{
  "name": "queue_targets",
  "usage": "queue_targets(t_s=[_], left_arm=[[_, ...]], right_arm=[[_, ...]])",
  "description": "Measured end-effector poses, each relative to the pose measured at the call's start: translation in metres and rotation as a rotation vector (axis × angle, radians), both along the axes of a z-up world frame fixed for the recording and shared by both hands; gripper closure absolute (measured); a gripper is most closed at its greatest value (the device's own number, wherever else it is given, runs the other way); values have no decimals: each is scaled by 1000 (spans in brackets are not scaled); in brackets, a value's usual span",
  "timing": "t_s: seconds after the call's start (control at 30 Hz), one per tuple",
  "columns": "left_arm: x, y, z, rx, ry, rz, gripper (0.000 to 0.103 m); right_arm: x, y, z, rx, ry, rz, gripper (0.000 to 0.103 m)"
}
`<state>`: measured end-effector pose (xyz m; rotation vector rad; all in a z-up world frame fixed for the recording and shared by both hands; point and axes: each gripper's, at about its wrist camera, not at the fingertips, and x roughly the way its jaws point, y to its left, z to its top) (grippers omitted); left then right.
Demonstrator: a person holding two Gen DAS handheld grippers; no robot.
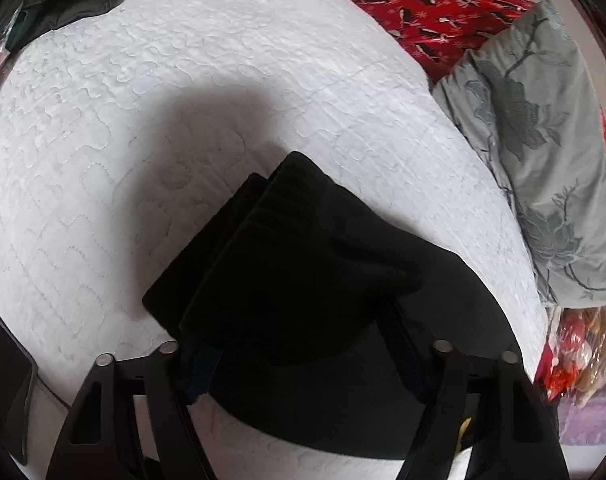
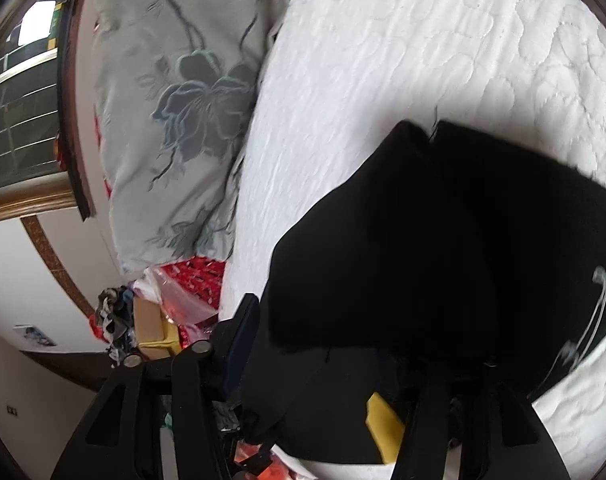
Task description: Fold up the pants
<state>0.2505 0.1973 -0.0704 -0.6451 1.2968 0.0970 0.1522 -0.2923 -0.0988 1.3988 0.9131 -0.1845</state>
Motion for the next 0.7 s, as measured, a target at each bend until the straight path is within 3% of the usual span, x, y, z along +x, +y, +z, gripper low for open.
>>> queue_targets(t_s=[0.13,0.17,0.3,0.47,0.6,0.7], left_arm=[[21,-4,-5,-15,16,-9,81],[22,-3,-2,-36,12,-11,85],[26,-4,26,-26,-54,-31,90],[-13,-4,52,10,-144,-106,90],[-39,1,20,72,-68,-124,90],[-50,11,0,14,-11,-83,89]], right_arm=[[3,-11,4,-80,-4,9,92],[4,-12,10,-107,-15,21,95],[8,-19,49,-220,-104,118,97],[-21,-14,92,-339,-194,273,97],[-56,-16,73,-348,-124,320,97],[-80,-24,47,-295,-54,280,94]])
